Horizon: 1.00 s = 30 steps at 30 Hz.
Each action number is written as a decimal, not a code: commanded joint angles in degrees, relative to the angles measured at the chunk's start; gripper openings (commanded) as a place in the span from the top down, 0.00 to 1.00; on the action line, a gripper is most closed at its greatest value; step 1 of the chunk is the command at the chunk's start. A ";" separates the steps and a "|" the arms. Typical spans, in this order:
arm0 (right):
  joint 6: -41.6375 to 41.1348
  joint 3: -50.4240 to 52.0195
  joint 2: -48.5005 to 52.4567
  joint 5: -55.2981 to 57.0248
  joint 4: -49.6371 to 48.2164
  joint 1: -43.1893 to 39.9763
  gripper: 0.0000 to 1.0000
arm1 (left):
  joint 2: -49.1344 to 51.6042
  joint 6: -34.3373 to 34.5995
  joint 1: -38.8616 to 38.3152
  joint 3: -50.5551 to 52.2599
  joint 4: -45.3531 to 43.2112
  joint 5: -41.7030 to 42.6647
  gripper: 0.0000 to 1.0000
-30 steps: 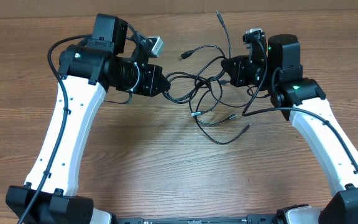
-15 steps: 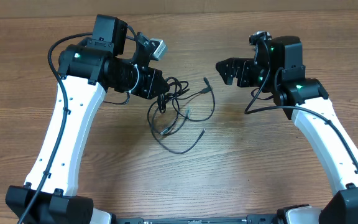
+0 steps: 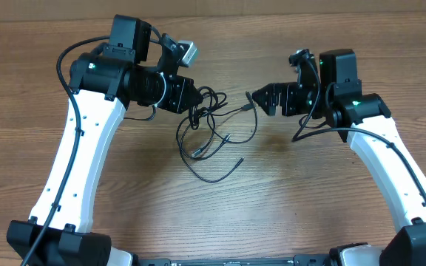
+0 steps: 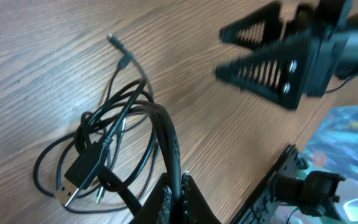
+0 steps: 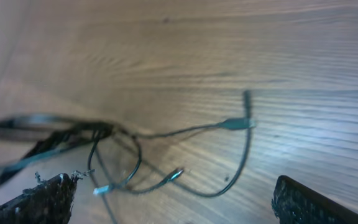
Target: Untangle cables
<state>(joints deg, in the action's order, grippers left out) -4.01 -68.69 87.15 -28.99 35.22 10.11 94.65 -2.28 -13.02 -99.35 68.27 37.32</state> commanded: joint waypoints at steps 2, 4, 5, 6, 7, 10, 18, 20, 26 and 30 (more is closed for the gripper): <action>13.77 -1.03 -1.09 -11.89 2.49 -0.11 0.00 | -0.28 2.05 0.35 -0.15 -2.32 7.54 0.96; 18.05 -1.03 -1.09 -16.48 4.11 -0.11 0.00 | -0.42 2.05 0.74 -0.24 -2.93 9.86 0.96; 19.82 -1.03 -1.09 -18.47 4.87 -0.11 0.00 | -0.61 2.05 1.14 -0.26 -3.19 11.37 0.96; 20.98 -1.03 -1.09 -19.87 5.38 -0.11 0.00 | -0.74 2.05 1.51 -0.31 -3.50 13.00 0.96; 21.16 -1.03 -1.09 -20.20 5.44 -0.11 0.00 | -0.94 2.05 1.92 -0.42 -3.82 14.95 0.96; 20.98 -1.05 -1.09 -20.20 4.85 -0.11 0.00 | -1.40 2.05 3.34 -1.07 -4.13 20.11 0.96; 20.57 -1.05 -1.09 -28.22 2.10 -0.11 0.00 | -3.80 2.10 7.21 -1.31 -4.24 25.83 0.96; 20.50 -1.05 -1.09 -28.35 2.21 -0.11 0.00 | -4.02 2.21 8.37 -1.31 -4.24 28.20 0.96; 18.80 -1.05 -1.09 -31.58 2.16 -0.11 0.00 | -4.04 2.82 12.41 -1.31 -4.20 36.83 0.96; 17.29 -1.05 -1.11 -31.80 2.10 -0.04 0.00 | -4.04 2.91 13.31 -1.31 -4.22 37.09 0.96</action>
<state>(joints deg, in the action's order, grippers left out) 14.63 -68.69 87.15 -58.76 37.56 10.13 92.36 0.10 -0.45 -99.35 64.45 69.67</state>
